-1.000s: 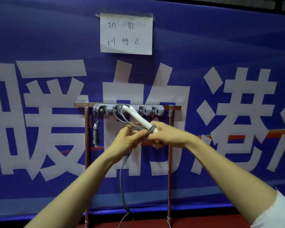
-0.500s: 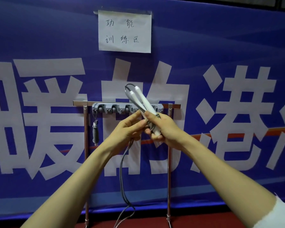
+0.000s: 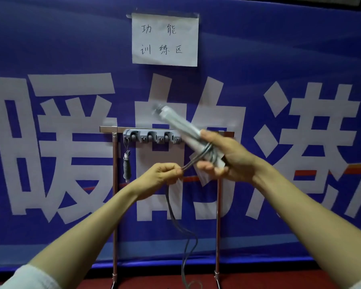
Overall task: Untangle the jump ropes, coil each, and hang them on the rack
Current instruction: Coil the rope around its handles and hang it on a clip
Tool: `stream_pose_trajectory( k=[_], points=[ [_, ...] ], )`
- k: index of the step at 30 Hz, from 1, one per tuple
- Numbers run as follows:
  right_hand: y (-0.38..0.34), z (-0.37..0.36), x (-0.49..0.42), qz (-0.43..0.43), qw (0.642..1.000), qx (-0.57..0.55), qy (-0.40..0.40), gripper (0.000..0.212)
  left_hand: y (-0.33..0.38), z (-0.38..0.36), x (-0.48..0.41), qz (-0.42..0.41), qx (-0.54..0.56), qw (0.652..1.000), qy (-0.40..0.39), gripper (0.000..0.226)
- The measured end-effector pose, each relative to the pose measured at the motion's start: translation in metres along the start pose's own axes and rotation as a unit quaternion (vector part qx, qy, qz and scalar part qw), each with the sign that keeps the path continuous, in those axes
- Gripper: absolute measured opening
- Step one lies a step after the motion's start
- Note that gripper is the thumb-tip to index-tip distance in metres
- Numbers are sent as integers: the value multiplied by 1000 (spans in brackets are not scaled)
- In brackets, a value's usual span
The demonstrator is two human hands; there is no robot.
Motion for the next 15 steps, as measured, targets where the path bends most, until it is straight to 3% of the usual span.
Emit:
stream_pose_trajectory(
  k=[1,3,6,8,10,13,15],
  points=[
    [3,-6,3,-41,998,23,-46,36,4,2,0,-3,-13,1000,10,41],
    [13,-18,6,-115,987,43,-102,43,18,9,0,-37,-65,997,18,27],
    [21,-12,10,-162,982,1,-101,40,44,19,-2,-81,-90,991,-60,20],
    [22,-8,13,-189,976,-5,-108,34,57,26,-9,-83,-100,989,-65,11],
    [29,-10,14,-235,962,33,-137,31,72,25,-18,-69,-151,984,-59,2],
    [39,-13,9,-287,934,108,-182,28,88,17,-19,-54,-235,965,-107,10],
    [40,-6,4,-297,926,152,-178,27,89,20,-14,-47,-279,956,-80,12]
  ],
)
Point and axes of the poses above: each hand's wrist, its own x-axis away from the middle knuckle, its own z-axis out of the back of the hand, y = z × x, the point moved 1 cm from there along -x, towards the middle knuckle, and after that the axes turned 8 degrees about z, right-handed, at the moved point
